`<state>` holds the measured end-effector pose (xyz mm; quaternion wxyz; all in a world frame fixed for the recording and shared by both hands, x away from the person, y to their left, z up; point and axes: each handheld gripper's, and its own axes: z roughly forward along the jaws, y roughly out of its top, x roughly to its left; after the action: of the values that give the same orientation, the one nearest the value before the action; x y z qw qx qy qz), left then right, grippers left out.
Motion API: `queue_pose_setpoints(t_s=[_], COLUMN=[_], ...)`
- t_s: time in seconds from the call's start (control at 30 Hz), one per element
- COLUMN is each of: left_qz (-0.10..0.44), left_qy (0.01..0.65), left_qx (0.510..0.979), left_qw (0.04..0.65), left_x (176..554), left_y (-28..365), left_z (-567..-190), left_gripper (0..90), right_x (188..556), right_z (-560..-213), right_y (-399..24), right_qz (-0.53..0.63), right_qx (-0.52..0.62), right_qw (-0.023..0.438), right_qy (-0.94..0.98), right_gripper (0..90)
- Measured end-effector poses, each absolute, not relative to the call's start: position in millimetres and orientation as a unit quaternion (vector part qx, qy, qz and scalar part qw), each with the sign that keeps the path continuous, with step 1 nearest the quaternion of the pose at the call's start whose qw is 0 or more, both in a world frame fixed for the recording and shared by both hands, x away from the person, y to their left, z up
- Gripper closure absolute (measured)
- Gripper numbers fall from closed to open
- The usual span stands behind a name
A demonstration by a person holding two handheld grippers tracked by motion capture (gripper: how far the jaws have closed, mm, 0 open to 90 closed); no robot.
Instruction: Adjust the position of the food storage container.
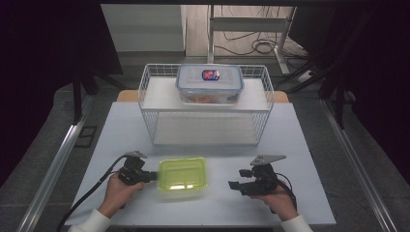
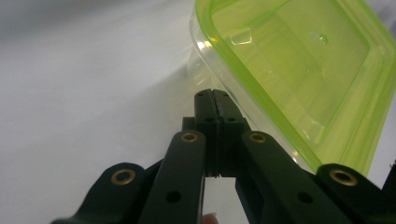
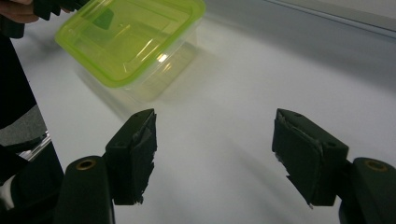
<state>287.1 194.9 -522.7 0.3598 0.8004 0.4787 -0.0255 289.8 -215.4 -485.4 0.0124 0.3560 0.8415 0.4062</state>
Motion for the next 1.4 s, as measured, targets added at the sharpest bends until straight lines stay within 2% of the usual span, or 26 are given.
queue_pose_setpoints(t_s=[0.57,0.87,0.97,1.07,1.23,1.4], left_qz=[-0.046,-0.038,-0.027,-0.030,-0.032,-0.009], left_qy=[0.458,0.467,0.474,0.474,0.462,0.460], left_qx=[0.808,0.792,0.784,0.785,0.778,0.777], left_qw=[0.368,0.391,0.400,0.398,0.424,0.429], left_x=[296.5,293.7,285.8,278.9,270.0,266.2], left_y=[154.1,177.8,187.5,191.9,202.3,205.3], left_z=[-522.3,-513.5,-508.0,-498.9,-482.8,-478.9], left_gripper=[89.7,87.5,79.9,62.7,51.4,34.7], right_x=[289.9,289.1,289.4,289.3,290.6,292.0], right_z=[-485.8,-484.7,-484.9,-485.5,-486.0,-486.2], right_y=[-216.2,-217.0,-217.3,-216.3,-216.4,-216.8], right_qz=[0.407,0.411,0.409,0.409,0.431,0.438], right_qx=[0.356,0.356,0.357,0.357,0.358,0.368], right_qw=[0.015,0.015,0.016,0.017,-0.003,-0.002], right_qy=[0.841,0.839,0.839,0.840,0.828,0.820], right_gripper=[30.7,30.7,30.6,30.5,29.1,27.2])
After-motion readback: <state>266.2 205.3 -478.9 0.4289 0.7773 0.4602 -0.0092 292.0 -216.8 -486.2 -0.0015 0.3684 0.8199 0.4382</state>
